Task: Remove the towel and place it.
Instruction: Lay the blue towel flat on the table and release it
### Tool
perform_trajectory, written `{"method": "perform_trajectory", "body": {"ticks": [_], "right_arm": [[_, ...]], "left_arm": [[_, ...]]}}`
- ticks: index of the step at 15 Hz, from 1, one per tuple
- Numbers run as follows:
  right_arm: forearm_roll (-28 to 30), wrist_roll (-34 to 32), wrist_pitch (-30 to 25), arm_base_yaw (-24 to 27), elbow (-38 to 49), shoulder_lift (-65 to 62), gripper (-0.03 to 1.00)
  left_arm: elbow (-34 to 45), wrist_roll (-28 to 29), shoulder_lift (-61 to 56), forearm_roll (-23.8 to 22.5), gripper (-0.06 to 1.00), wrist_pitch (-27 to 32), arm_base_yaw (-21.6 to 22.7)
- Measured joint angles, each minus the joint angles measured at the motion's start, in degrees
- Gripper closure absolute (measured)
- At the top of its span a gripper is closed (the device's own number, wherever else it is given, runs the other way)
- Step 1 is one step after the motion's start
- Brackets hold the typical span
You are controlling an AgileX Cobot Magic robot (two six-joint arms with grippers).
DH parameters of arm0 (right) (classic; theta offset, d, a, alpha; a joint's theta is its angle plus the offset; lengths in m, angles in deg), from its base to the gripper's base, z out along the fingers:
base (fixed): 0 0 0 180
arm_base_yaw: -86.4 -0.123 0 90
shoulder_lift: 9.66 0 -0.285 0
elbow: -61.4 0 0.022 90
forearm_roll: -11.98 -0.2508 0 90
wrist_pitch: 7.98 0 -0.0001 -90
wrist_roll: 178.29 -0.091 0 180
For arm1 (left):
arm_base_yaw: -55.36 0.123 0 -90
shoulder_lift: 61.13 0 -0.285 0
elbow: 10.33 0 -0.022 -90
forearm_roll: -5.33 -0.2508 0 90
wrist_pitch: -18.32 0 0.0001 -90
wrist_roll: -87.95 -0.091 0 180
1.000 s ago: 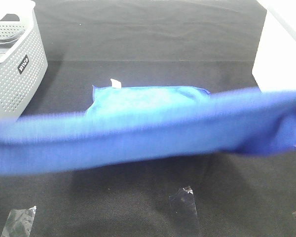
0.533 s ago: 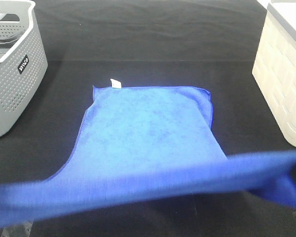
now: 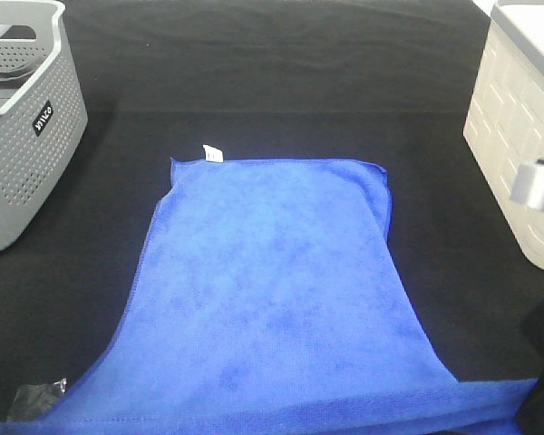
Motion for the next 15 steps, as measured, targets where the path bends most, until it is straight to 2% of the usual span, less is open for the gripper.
{"method": "perform_trajectory", "body": {"ticks": [4, 12, 15], "right_arm": [[0.63, 4.53, 0.06, 0.00, 0.00, 11.46, 0.94], [1.49, 9.51, 1.38, 0.06, 0.00, 25.50, 0.94], [1.95, 11.52, 1.55, 0.06, -0.06, 28.82, 0.94]], "left_arm": [[0.00, -4.41, 11.34, 0.29, 0.94, -1.95, 0.00], [0.00, -8.14, 20.11, 2.64, 0.94, -3.67, 0.00], [0.00, -8.14, 24.18, 2.29, 0.94, -6.47, -4.47]]}}
